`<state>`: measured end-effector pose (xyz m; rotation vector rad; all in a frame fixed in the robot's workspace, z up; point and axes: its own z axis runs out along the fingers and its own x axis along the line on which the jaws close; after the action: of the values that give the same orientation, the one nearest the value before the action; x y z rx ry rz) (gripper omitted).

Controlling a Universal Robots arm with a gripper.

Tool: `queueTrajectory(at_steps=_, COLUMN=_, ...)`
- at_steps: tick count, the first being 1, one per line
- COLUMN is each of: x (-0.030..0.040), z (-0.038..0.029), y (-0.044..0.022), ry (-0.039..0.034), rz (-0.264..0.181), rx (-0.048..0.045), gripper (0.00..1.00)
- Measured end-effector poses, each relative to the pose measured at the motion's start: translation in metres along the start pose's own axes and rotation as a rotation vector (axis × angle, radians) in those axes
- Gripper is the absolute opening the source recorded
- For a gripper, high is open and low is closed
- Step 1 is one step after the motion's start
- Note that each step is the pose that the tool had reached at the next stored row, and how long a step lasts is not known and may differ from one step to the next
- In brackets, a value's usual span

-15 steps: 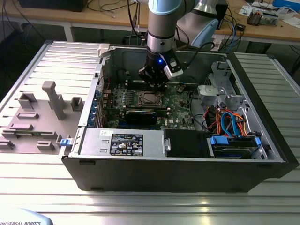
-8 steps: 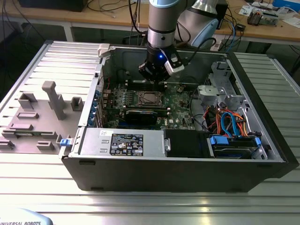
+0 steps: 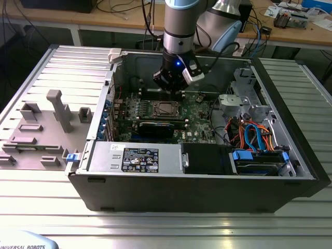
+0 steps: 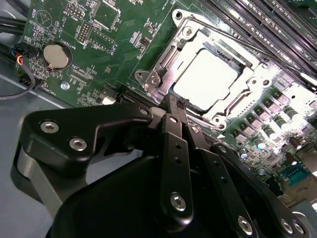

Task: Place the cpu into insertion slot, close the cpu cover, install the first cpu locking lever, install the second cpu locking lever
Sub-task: 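Install the second cpu locking lever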

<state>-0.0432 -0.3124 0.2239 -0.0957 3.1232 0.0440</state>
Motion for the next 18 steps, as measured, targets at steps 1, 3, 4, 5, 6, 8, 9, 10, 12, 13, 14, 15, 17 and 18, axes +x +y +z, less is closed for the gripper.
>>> queueTrajectory(at_steps=1, x=0.0001, z=0.0001, y=-0.0017, ry=0.0, rz=0.0, rx=0.0, gripper=0.11)
queueTrajectory(at_steps=3, x=0.0001, z=0.0001, y=-0.0017, ry=-0.0001, rz=0.0, rx=-0.0001, gripper=0.11)
queueTrajectory(at_steps=4, x=0.0001, z=0.0001, y=-0.0018, ry=-0.0001, rz=0.0, rx=0.0, gripper=0.11)
queueTrajectory(at_steps=5, x=0.0001, z=0.0001, y=-0.0018, ry=0.0, rz=0.0, rx=0.0, gripper=0.11)
queueTrajectory(at_steps=6, x=0.0001, z=0.0001, y=-0.0019, ry=0.0, rz=0.0, rx=0.0, gripper=0.11)
queueTrajectory(at_steps=8, x=0.0001, z=0.0001, y=-0.002, ry=0.0, rz=0.0, rx=0.0, gripper=0.11)
queueTrajectory(at_steps=9, x=0.0001, z=0.0001, y=-0.0023, ry=0.0, rz=0.0, rx=0.0, gripper=0.11)
queueTrajectory(at_steps=10, x=0.0001, z=0.0, y=-0.0026, ry=0.0, rz=0.0, rx=0.0001, gripper=0.11)
queueTrajectory(at_steps=12, x=0.0002, z=-0.0007, y=-0.0029, ry=0.0002, rz=0.0, rx=0.0002, gripper=0.11)
queueTrajectory(at_steps=13, x=0.0002, z=-0.0017, y=-0.0029, ry=0.0001, rz=0.0, rx=0.0001, gripper=0.11)
queueTrajectory(at_steps=14, x=0.0001, z=-0.0035, y=-0.0028, ry=0.0001, rz=0.0, rx=0.0, gripper=0.11)
queueTrajectory(at_steps=15, x=0.0001, z=-0.0055, y=-0.0027, ry=0.0, rz=0.0, rx=0.0, gripper=0.11)
queueTrajectory(at_steps=17, x=0.0, z=-0.0093, y=-0.0026, ry=-0.0001, rz=0.0, rx=0.0, gripper=0.11)
queueTrajectory(at_steps=18, x=0.0, z=-0.0109, y=-0.0026, ry=0.0, rz=0.0, rx=0.0, gripper=0.11)
